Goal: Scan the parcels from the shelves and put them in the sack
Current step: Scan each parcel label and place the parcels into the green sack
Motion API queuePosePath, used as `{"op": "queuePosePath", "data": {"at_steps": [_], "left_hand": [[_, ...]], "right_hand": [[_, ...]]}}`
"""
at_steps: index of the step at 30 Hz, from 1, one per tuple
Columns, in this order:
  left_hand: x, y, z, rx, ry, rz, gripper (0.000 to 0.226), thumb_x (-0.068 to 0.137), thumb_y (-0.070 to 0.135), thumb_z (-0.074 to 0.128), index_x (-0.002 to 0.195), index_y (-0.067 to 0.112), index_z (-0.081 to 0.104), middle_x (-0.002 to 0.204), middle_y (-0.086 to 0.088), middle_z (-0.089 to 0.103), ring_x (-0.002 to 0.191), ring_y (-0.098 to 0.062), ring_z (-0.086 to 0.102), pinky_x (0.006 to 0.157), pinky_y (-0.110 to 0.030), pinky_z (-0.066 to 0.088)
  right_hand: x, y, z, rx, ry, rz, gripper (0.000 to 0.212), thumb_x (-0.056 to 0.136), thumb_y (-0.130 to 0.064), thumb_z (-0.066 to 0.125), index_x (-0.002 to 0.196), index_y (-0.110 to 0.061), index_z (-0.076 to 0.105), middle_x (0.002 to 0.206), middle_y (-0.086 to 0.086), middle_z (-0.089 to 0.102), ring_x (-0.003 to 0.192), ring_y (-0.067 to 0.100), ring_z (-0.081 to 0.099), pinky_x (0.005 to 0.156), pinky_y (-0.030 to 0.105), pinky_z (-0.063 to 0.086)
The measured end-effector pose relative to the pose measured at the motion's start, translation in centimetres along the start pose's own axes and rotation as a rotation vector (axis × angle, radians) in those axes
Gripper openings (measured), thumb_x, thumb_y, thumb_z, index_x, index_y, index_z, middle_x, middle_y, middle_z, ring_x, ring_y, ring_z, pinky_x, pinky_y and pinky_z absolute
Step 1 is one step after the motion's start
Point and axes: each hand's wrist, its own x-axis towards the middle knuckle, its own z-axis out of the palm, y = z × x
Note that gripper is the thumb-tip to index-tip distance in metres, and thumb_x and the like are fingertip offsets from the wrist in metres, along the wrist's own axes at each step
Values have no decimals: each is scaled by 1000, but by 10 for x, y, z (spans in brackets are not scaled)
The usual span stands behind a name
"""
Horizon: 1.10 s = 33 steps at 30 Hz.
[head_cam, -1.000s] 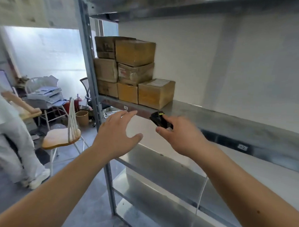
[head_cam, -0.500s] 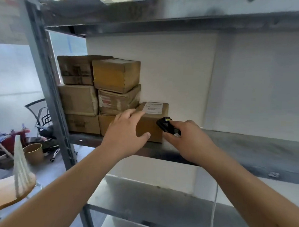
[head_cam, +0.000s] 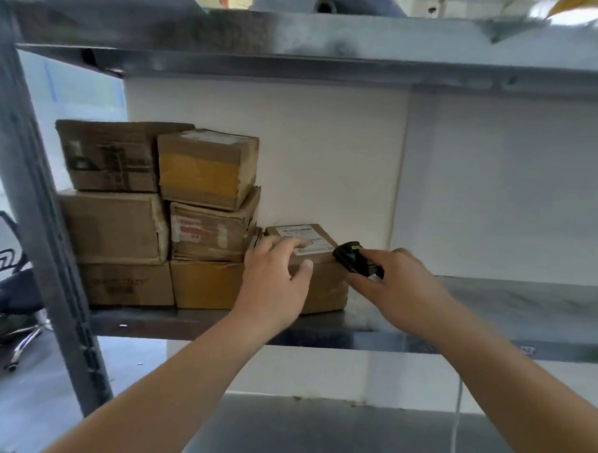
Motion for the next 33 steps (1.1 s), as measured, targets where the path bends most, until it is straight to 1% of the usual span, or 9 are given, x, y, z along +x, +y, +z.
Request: {"op": "queuePosePath", "data": {"at_steps": [3, 6, 13, 16, 18, 21, 23, 26, 33], "left_hand": [[21, 9, 10, -245, -31, -264, 45, 102, 43, 62, 145, 37, 51, 156, 3, 41, 141, -21, 42, 116, -38, 38], [42, 13, 16, -560, 24, -485, 79, 93, 29, 80, 158, 33, 35, 152, -2, 50, 135, -25, 51, 115, -48, 46], [53, 4, 24, -772, -18, -617, 122, 68, 20, 100, 162, 41, 24, 138, 1, 53, 129, -34, 56, 103, -56, 54], [44, 3, 24, -736, -66, -521, 131, 62, 22, 102, 160, 50, 21, 150, 2, 52, 134, -29, 52, 113, -54, 46], [31, 5, 26, -654, -115, -395, 135, 61, 27, 103, 157, 59, 14, 151, 15, 50, 135, -15, 47, 118, -46, 34], [13, 9, 34, -588, -150, -190, 132, 61, 31, 102, 145, 77, 11, 139, 34, 54, 127, 0, 52, 113, -39, 43], [5, 14, 41, -537, -120, -116, 134, 64, 30, 101, 147, 77, 7, 144, 32, 52, 134, -2, 49, 113, -39, 44], [-2, 20, 45, -419, -93, -101, 137, 67, 36, 99, 150, 75, -2, 163, 11, 29, 141, -11, 36, 122, -46, 30], [-15, 23, 60, -203, -20, 7, 123, 62, 47, 99, 145, 78, 13, 149, 17, 16, 133, -15, 29, 112, -37, 31]], "right_hand": [[3, 3, -10, -3, 6, -11, 33, 95, -60, 60, 123, -41, 65, 94, -3, 53, 65, 15, 60, 53, 25, 36], [6, 4, -19, 5, -17, -18, 25, 95, -59, 60, 109, -40, 66, 90, 1, 56, 62, 17, 56, 51, 25, 33], [12, 9, -36, 7, -46, -53, 27, 94, -57, 62, 110, -37, 66, 95, 3, 60, 67, 18, 58, 52, 25, 34], [12, 16, -44, 19, -53, -85, 27, 94, -55, 63, 112, -36, 67, 95, -1, 63, 72, 17, 63, 54, 28, 44], [11, 21, -47, 63, -67, -104, 29, 95, -54, 65, 119, -37, 69, 95, -11, 66, 73, 10, 64, 54, 21, 47], [5, 27, -49, 121, -103, -128, 37, 98, -52, 63, 132, -38, 66, 103, -18, 68, 77, 4, 63, 55, 12, 42], [0, 31, -51, 124, -101, -148, 37, 99, -50, 63, 133, -38, 66, 98, -15, 67, 68, 3, 61, 49, 11, 40], [-8, 39, -57, 145, -103, -153, 37, 99, -49, 63, 134, -37, 66, 81, -16, 60, 55, -5, 57, 43, 11, 37], [-29, 55, -72, 152, -132, -161, 35, 100, -51, 58, 134, -43, 65, 74, -13, 62, 52, -9, 53, 43, 12, 37]]}}
